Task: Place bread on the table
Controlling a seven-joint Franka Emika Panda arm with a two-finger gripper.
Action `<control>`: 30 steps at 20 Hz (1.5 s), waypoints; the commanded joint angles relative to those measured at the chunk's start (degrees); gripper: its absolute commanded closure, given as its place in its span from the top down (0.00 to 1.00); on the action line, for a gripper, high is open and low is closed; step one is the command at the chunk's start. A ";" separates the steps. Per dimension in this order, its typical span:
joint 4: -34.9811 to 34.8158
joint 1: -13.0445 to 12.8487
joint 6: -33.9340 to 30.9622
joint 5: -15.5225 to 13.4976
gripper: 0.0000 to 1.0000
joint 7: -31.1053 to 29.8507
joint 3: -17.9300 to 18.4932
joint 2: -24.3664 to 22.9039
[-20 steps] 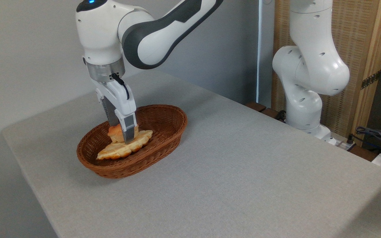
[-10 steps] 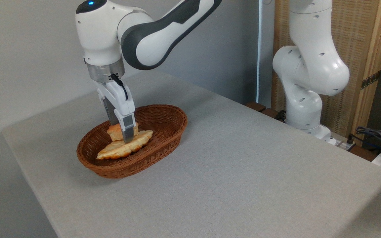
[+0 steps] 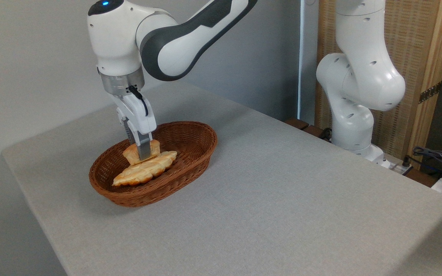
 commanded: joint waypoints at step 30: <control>1.39 0.53 -9.89 2.10 0.56 11.81 24.40 -2.30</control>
